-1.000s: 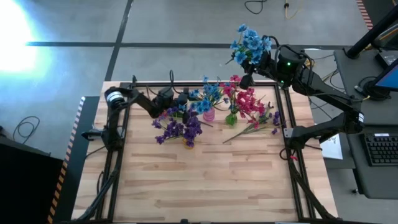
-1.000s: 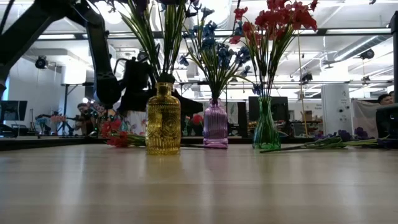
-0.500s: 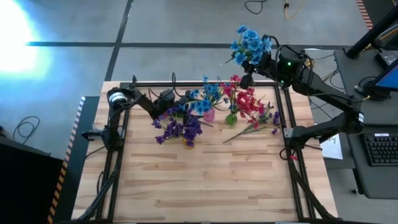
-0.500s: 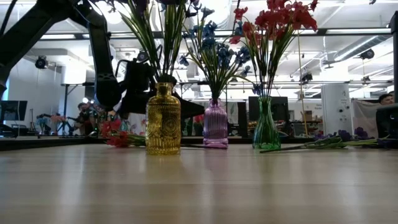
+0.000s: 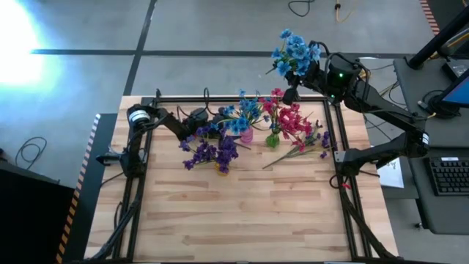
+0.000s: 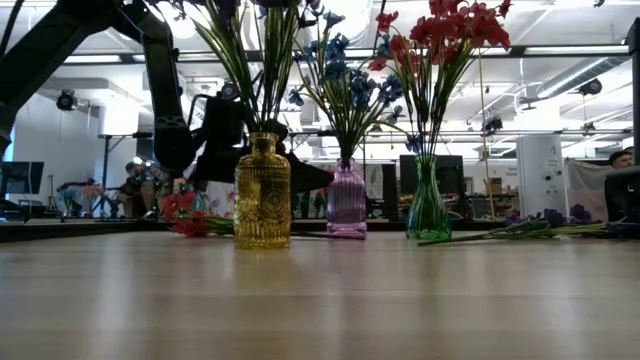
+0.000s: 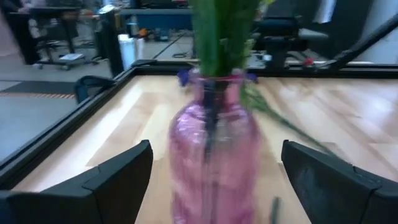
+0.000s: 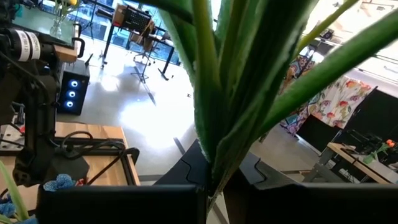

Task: Sort flowers into vase by color
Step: Put the blue flowers into the pink vase

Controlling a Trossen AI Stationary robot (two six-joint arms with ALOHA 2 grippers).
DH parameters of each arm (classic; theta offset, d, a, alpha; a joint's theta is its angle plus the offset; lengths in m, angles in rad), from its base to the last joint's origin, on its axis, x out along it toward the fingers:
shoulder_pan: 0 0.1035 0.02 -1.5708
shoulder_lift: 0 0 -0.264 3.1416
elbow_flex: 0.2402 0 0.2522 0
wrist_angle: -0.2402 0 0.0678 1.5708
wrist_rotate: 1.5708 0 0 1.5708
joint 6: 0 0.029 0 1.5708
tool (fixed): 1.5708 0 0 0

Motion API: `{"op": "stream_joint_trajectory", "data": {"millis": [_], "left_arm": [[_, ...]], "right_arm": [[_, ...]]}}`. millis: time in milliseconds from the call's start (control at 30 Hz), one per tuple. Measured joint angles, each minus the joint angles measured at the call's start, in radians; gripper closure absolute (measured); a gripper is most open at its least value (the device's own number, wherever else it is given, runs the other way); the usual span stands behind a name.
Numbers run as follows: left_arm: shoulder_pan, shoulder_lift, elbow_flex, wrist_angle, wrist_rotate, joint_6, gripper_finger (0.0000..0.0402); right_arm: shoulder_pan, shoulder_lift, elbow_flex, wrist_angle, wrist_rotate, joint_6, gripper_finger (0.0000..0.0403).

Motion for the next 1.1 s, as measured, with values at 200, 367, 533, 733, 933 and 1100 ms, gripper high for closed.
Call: {"op": "stream_joint_trajectory", "data": {"millis": [200,367,533,733,933,1100], "left_arm": [[-0.024,0.000,0.070,-0.154,-0.051,0.025,0.0061],[-0.034,0.000,0.079,-0.167,-0.091,0.044,0.0061],[-0.034,0.000,0.078,-0.165,-0.111,0.046,0.0061],[-0.038,0.000,0.078,-0.155,-0.109,0.054,0.0061],[-0.045,0.000,0.078,-0.138,-0.108,0.054,0.0061],[-0.045,0.000,0.079,-0.128,-0.108,0.054,0.0061]], "right_arm": [[0.000,0.000,0.000,0.000,0.000,0.000,0.0385],[0.000,0.000,0.000,-0.005,0.000,0.000,0.0385],[0.000,0.000,0.000,-0.007,0.000,-0.002,0.0385],[0.000,0.000,0.000,-0.007,0.000,-0.003,0.0385],[0.000,0.000,0.000,-0.007,0.000,-0.003,0.0385],[0.000,0.000,0.000,-0.007,0.000,-0.003,0.0385]]}}
